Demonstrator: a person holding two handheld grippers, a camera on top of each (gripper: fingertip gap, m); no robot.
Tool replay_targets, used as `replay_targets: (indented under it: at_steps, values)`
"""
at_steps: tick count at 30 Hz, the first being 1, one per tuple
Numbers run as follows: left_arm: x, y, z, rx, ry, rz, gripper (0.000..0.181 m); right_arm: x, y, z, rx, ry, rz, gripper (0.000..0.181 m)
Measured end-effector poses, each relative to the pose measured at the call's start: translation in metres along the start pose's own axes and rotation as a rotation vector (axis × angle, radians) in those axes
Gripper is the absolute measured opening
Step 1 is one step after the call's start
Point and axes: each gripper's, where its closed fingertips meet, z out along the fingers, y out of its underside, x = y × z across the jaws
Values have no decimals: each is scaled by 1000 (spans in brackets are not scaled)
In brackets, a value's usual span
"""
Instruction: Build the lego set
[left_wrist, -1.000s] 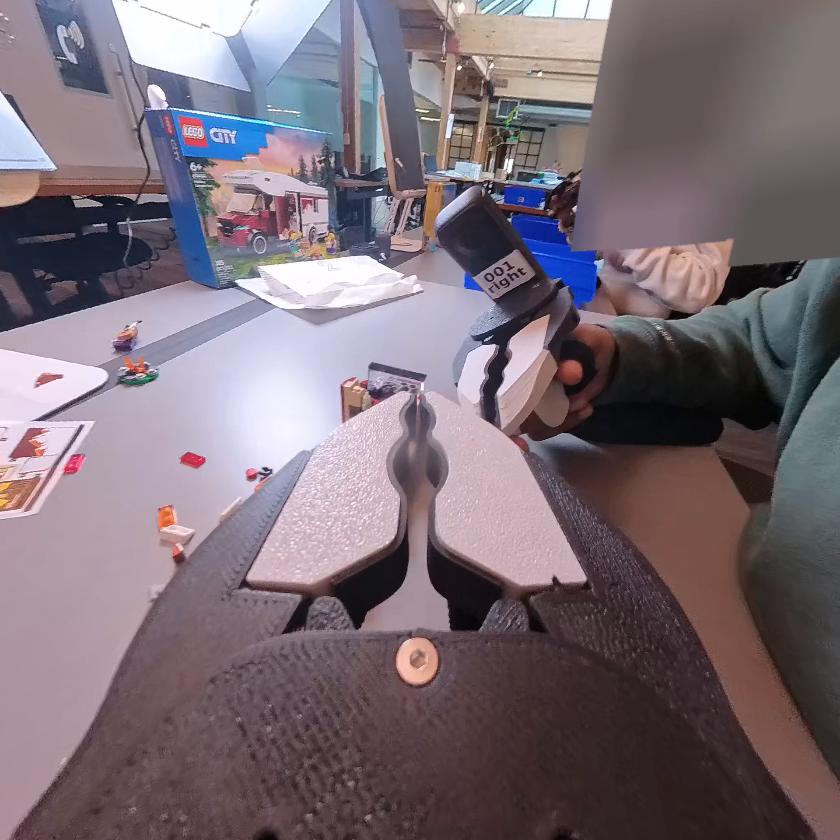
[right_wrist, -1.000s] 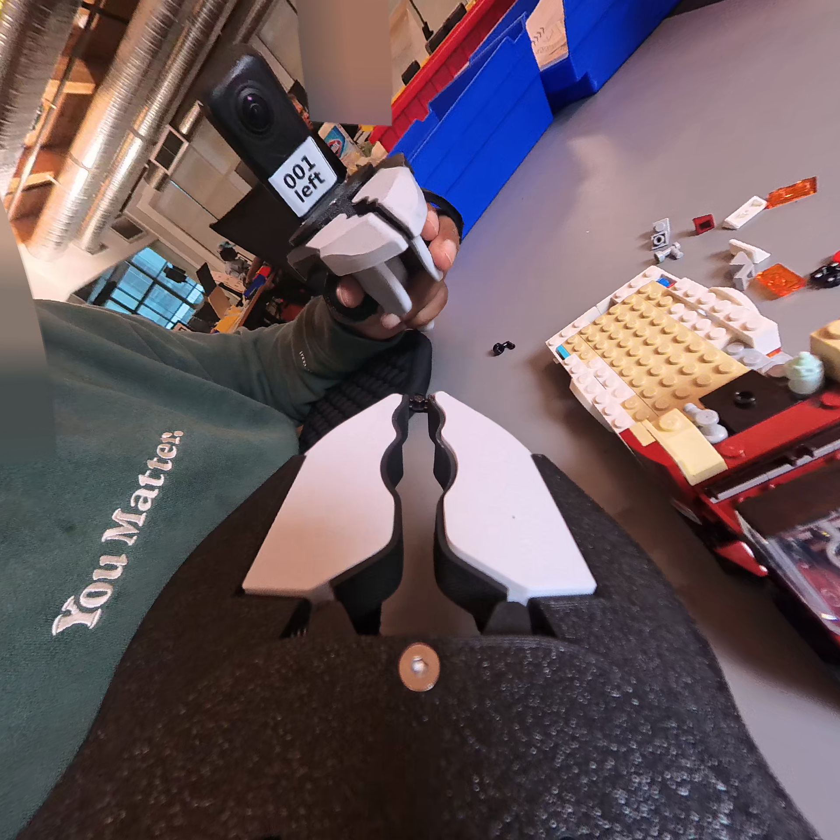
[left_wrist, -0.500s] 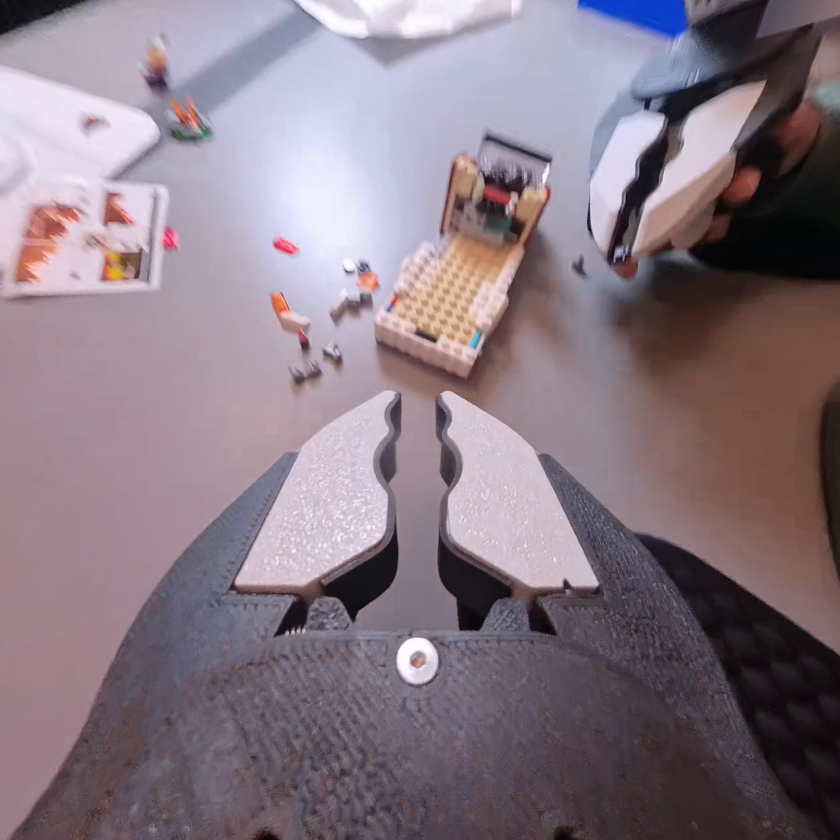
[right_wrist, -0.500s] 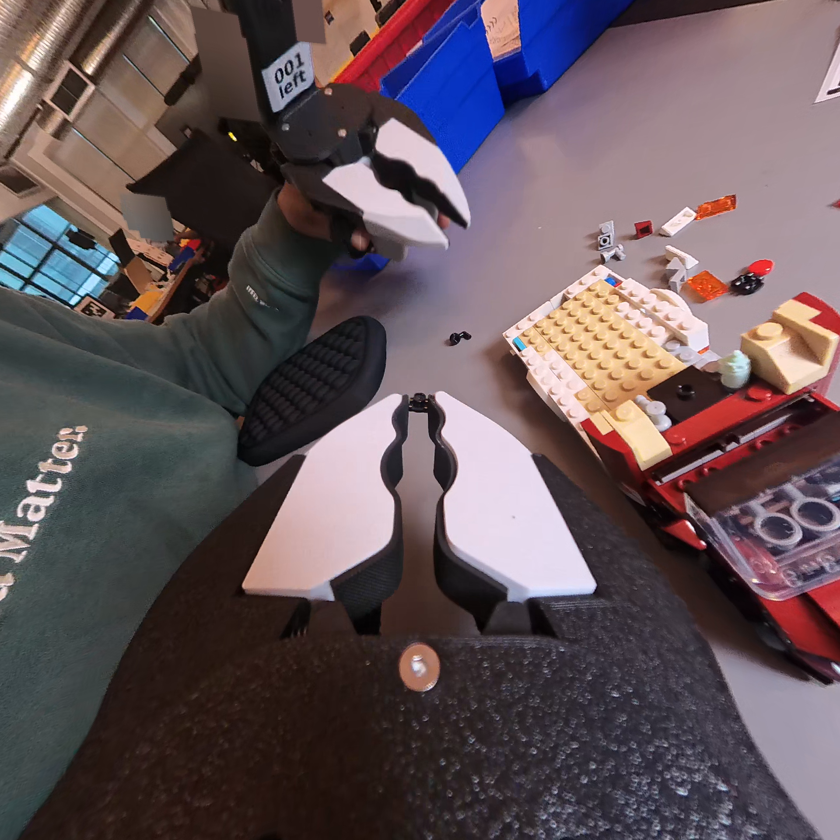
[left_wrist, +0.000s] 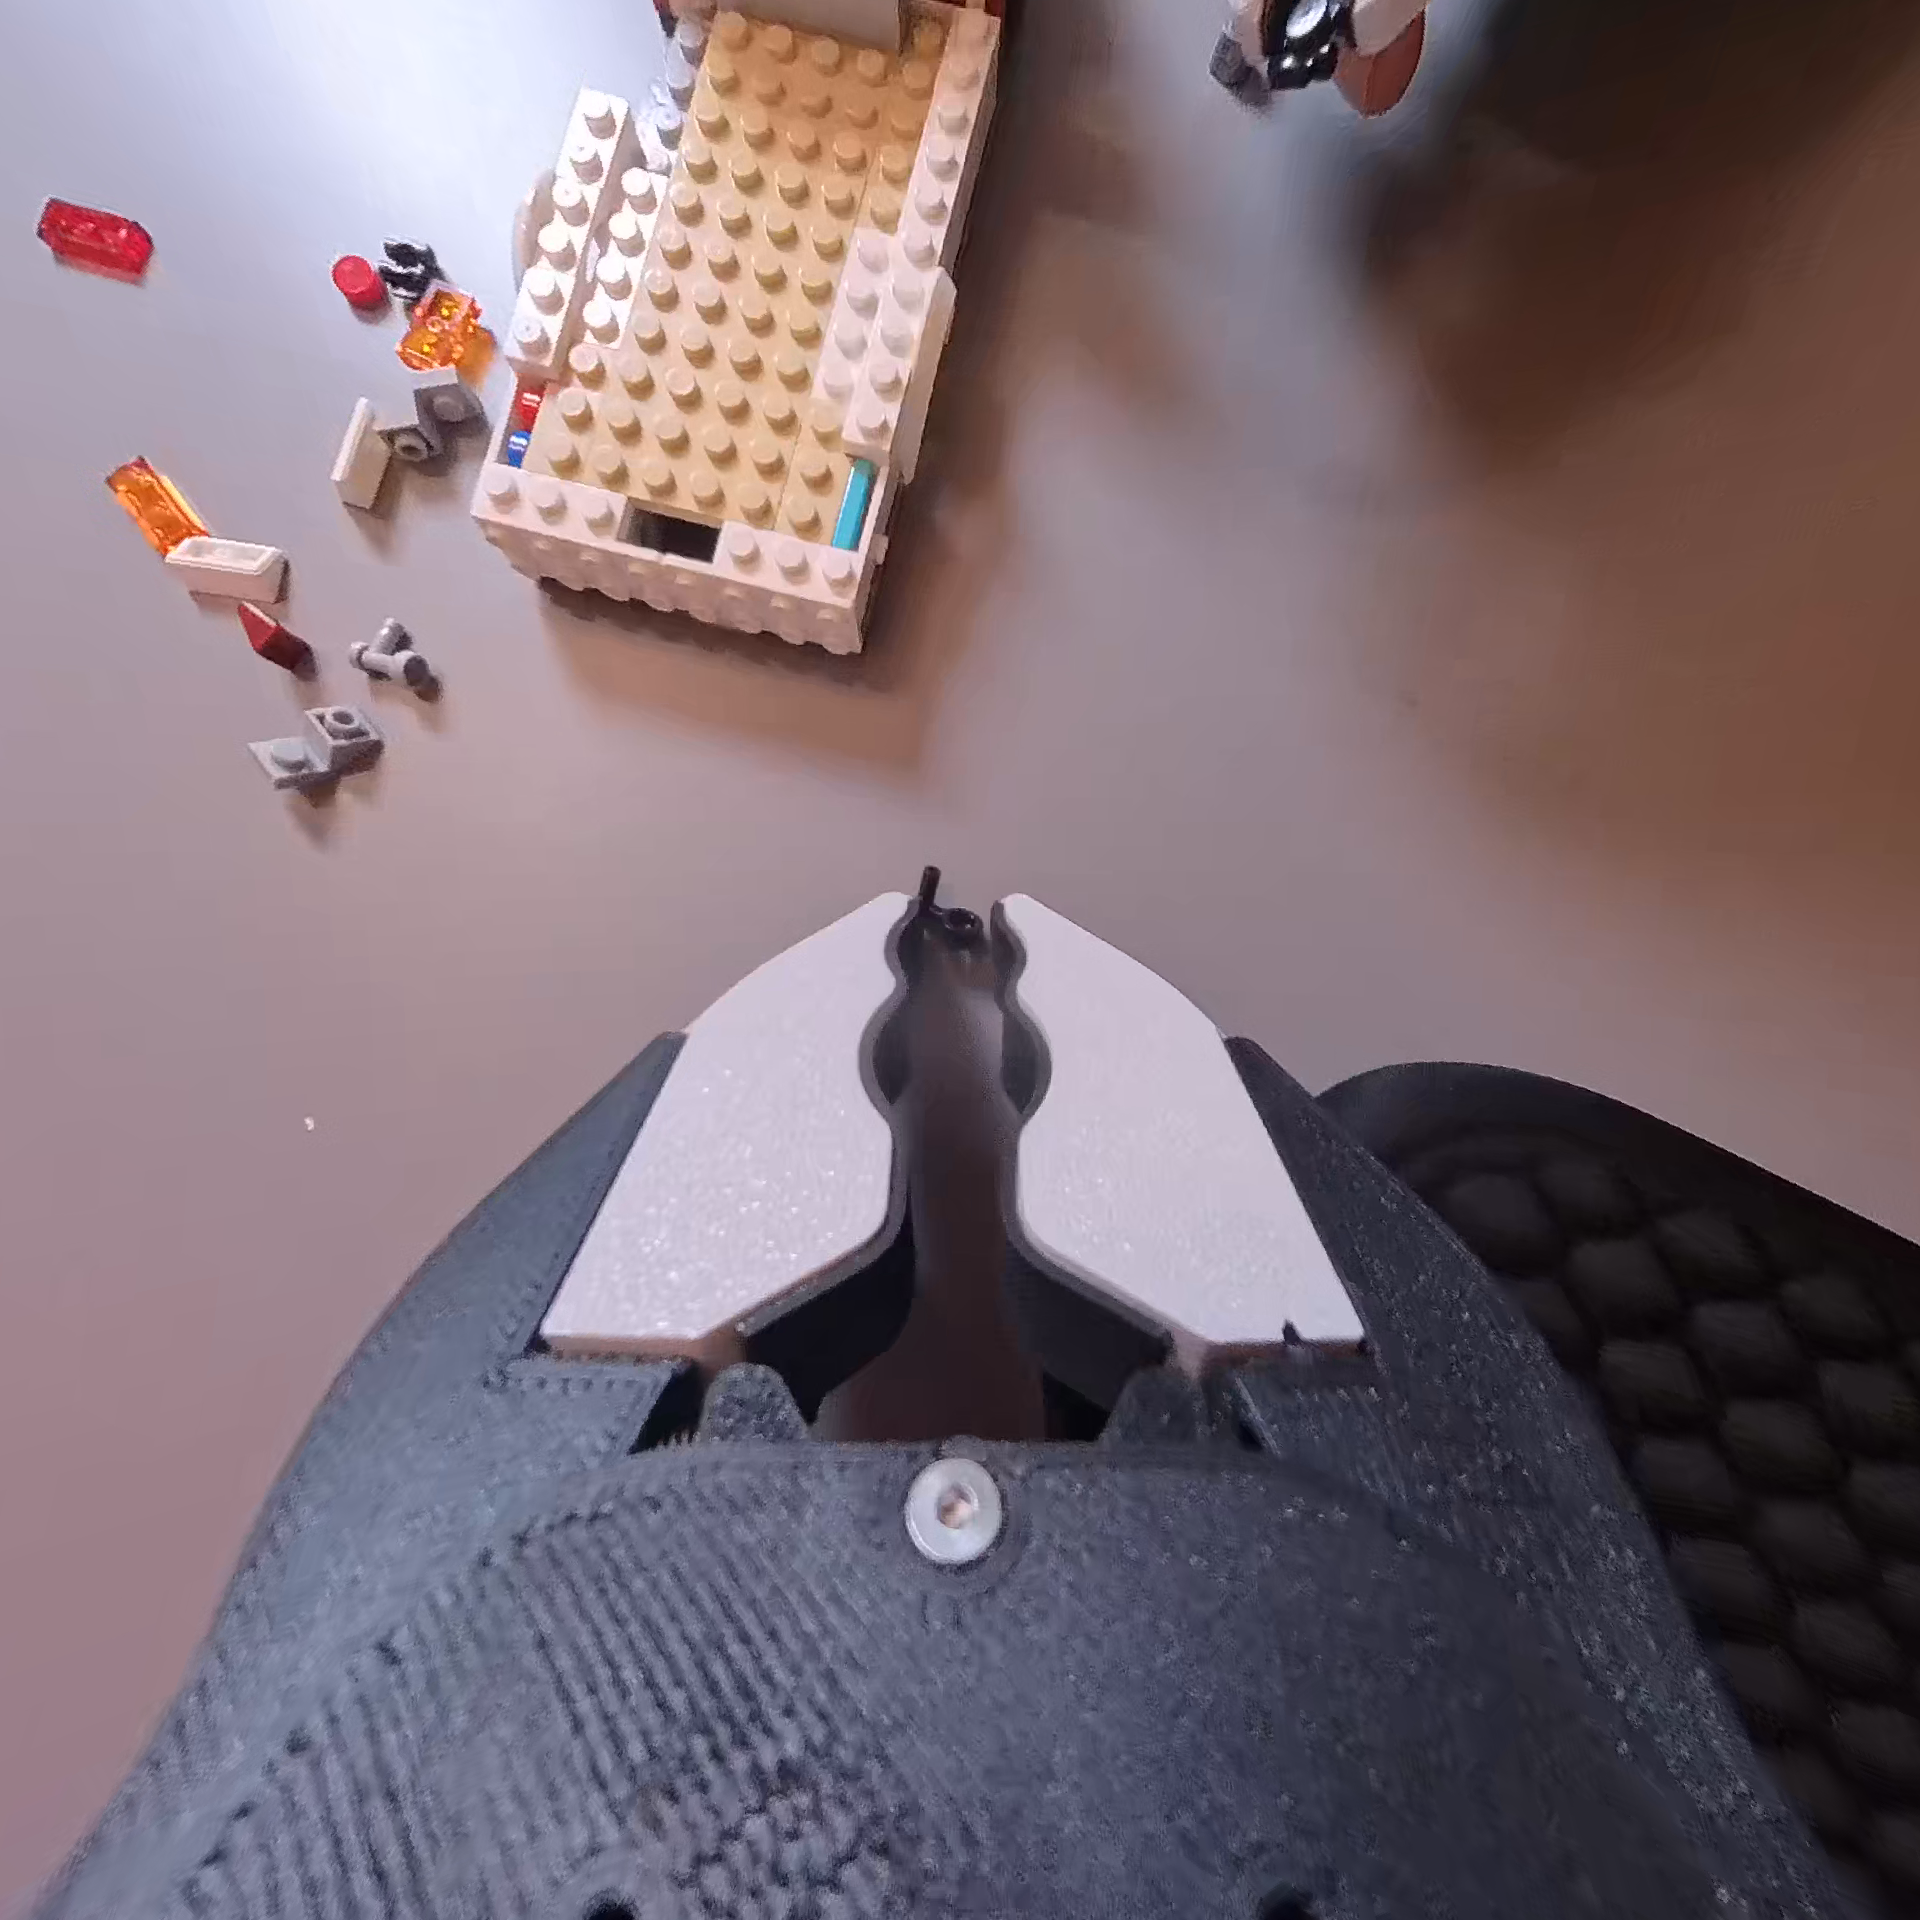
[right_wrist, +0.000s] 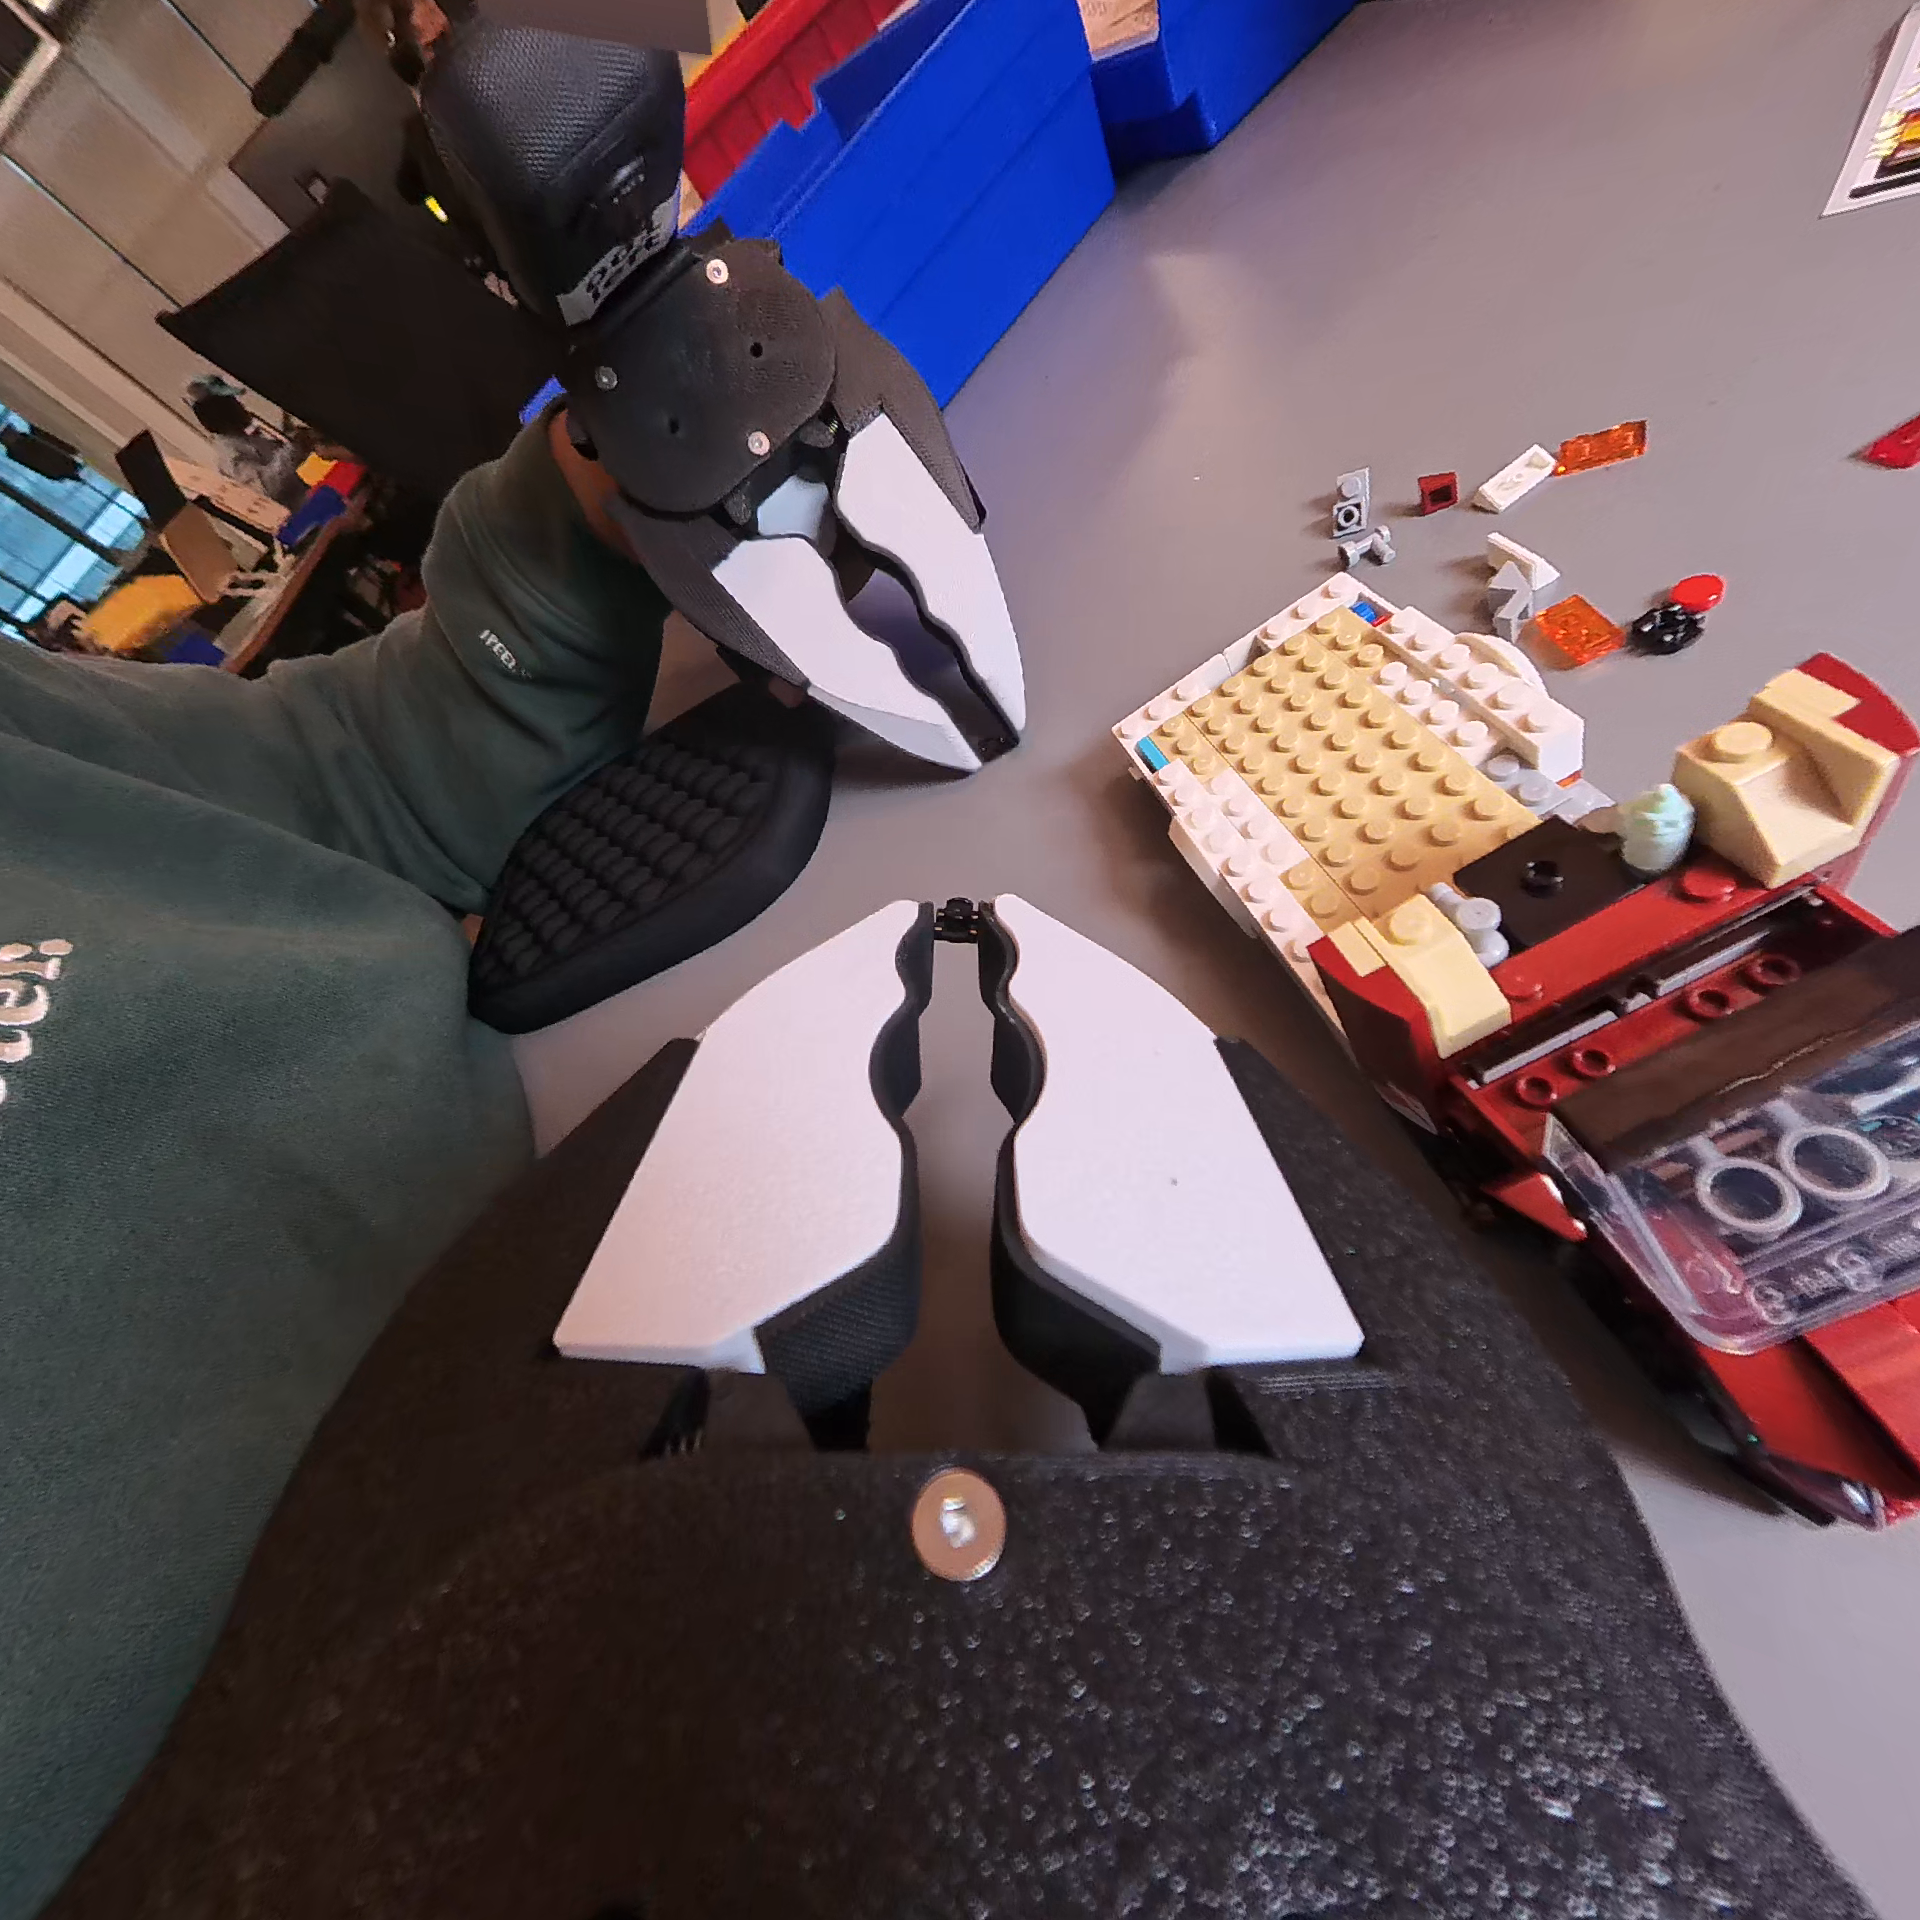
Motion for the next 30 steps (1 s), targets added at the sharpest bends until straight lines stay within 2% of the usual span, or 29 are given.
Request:
replay_targets:
  at_steps: [7,12,18,24,30]
  values:
    - [16,-15,12,19,0,98,9,-2,10,5,-68,31,-103,8]
    - [35,-27,22,38,18,194,9,-5,38,12,-258,86,-284,8]
    - [36,-33,20,69,19,198,13,0,56,10,-431,203,-460,8]
    - [33,-28,18,52,26,177,16,5,68,1,-572,264,-512,8]
    - [34,-22,19,14,38,139,16,5,72,-3,-619,266,-507,9]
